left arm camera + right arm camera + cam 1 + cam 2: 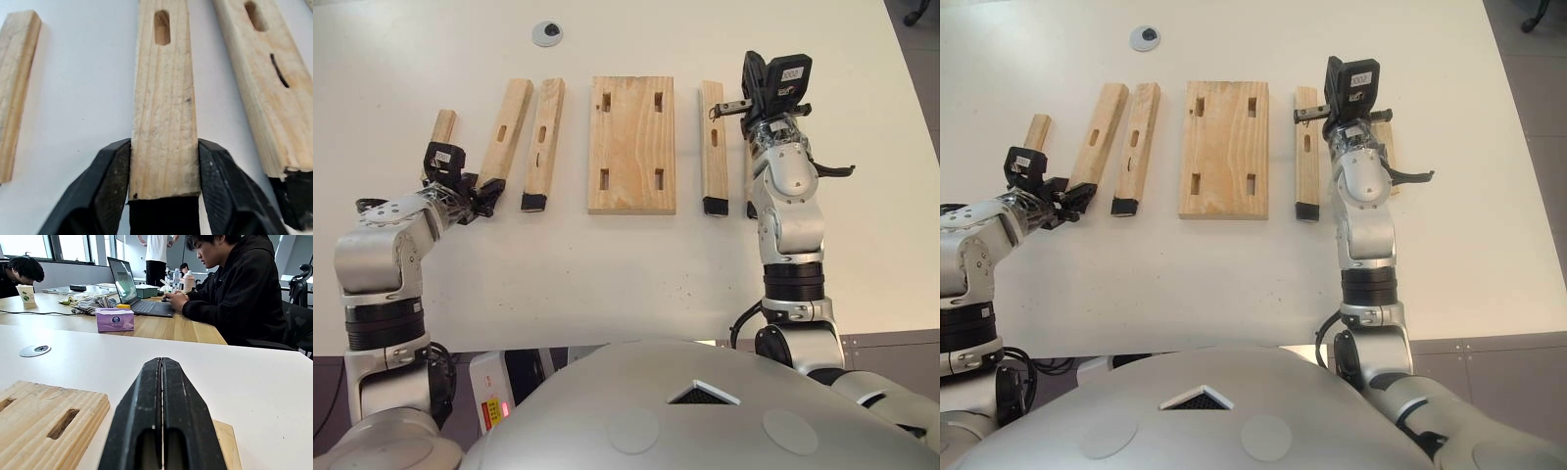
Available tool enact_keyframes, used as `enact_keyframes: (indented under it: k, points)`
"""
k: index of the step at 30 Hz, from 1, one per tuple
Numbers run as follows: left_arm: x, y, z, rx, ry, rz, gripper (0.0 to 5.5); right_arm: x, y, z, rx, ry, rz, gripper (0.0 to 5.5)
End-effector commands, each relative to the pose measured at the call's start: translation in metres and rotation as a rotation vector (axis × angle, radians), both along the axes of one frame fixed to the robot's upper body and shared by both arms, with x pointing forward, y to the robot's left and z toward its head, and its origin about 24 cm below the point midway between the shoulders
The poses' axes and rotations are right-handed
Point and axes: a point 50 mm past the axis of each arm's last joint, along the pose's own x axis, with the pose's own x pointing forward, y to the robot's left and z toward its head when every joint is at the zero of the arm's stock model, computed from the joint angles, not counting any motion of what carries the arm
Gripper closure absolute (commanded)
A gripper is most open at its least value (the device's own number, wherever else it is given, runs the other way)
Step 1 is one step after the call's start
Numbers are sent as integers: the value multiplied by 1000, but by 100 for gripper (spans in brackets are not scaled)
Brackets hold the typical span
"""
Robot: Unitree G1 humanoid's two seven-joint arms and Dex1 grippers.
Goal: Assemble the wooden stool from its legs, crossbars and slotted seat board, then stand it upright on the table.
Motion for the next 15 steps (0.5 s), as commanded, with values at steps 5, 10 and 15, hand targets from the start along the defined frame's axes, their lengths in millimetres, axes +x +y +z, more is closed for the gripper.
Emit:
enact_keyframes:
  k: [5,10,15]
  points:
    - [-30,-1,-37,-15,250,-15,313,0,2,0,6,2,2,550]
    - [-28,1,-39,-9,244,19,249,0,2,0,5,5,7,550]
    - [-31,-1,-39,-31,255,11,289,0,2,0,2,7,9,550]
